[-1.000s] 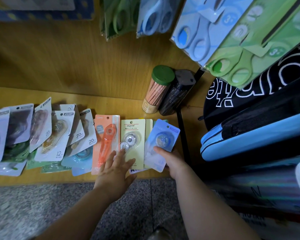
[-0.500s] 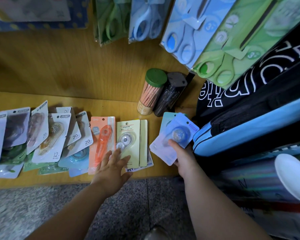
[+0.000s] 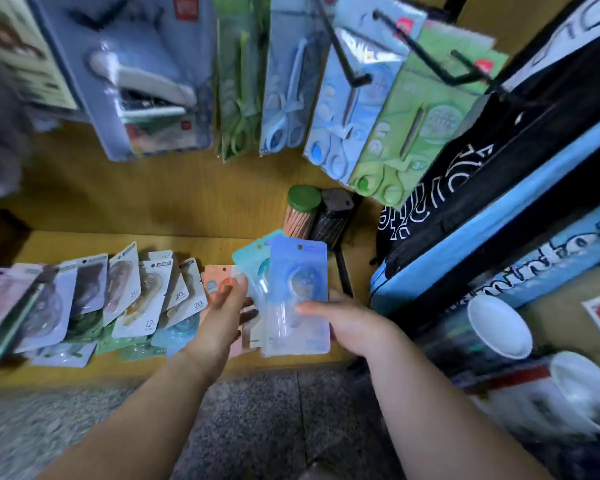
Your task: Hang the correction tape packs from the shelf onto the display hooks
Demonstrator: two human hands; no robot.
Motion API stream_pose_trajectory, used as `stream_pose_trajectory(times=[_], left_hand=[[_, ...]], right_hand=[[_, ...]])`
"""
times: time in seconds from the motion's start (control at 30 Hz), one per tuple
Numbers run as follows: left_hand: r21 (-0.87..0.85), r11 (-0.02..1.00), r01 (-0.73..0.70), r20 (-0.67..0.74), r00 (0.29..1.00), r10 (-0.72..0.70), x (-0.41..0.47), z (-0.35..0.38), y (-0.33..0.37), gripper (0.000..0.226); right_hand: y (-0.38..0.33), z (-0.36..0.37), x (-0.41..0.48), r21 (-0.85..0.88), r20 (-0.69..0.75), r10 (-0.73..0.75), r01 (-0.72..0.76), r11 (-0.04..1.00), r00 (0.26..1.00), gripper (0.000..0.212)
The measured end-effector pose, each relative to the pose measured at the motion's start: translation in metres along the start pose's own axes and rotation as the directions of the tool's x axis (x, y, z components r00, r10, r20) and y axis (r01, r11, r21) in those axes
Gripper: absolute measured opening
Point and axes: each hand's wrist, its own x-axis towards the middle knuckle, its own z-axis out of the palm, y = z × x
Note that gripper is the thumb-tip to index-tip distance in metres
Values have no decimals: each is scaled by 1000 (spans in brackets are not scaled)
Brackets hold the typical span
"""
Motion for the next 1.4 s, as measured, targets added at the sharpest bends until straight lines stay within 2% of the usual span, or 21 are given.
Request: stream_pose_trajectory(times=[0.17, 0.37, 0.47, 0.6, 0.7, 0.83, 0.93, 1.07, 1.23, 1.4], left_hand=[[-156, 986, -59, 244, 965, 96, -61, 8, 37, 43], [-286, 943, -170, 356, 895, 269, -126, 6, 70, 39], [-381, 895, -232, 316, 877, 362, -156, 10, 86, 34], [-421, 830, -367, 240, 837, 492, -191, 11, 117, 27], [-429, 787, -444, 134, 830, 541, -209, 6, 145, 13], [-409, 750, -520, 42, 810, 585, -233, -1, 186, 13], [-374, 723, -581, 7, 778, 628, -249, -3, 213, 7], [-305, 687, -660, -46, 730, 681, -263, -6, 244, 7], [-232, 693, -682, -90, 725, 683, -257, -20, 267, 3], [-252, 692, -676, -52, 724, 688, -248, -24, 283, 13]], right_hand=[[-33, 19, -60, -27, 89, -167, 170, 985, 982, 35], [-65, 35, -134, -66, 122, -246, 256, 965, 961, 39], [-83, 46, -165, -104, 128, -299, 312, 944, 946, 39], [-112, 61, -200, -203, 109, -391, 406, 891, 914, 40], [-137, 67, -223, -217, 45, -492, 489, 845, 870, 42], [-174, 77, -249, -258, 10, -590, 572, 778, 807, 47], [-205, 89, -263, -339, -23, -656, 611, 715, 754, 35], [-242, 99, -277, -422, -127, -746, 645, 637, 654, 33], [-283, 103, -289, -516, -185, -863, 701, 492, 470, 43], [-319, 101, -292, -479, -240, -885, 744, 466, 399, 49]])
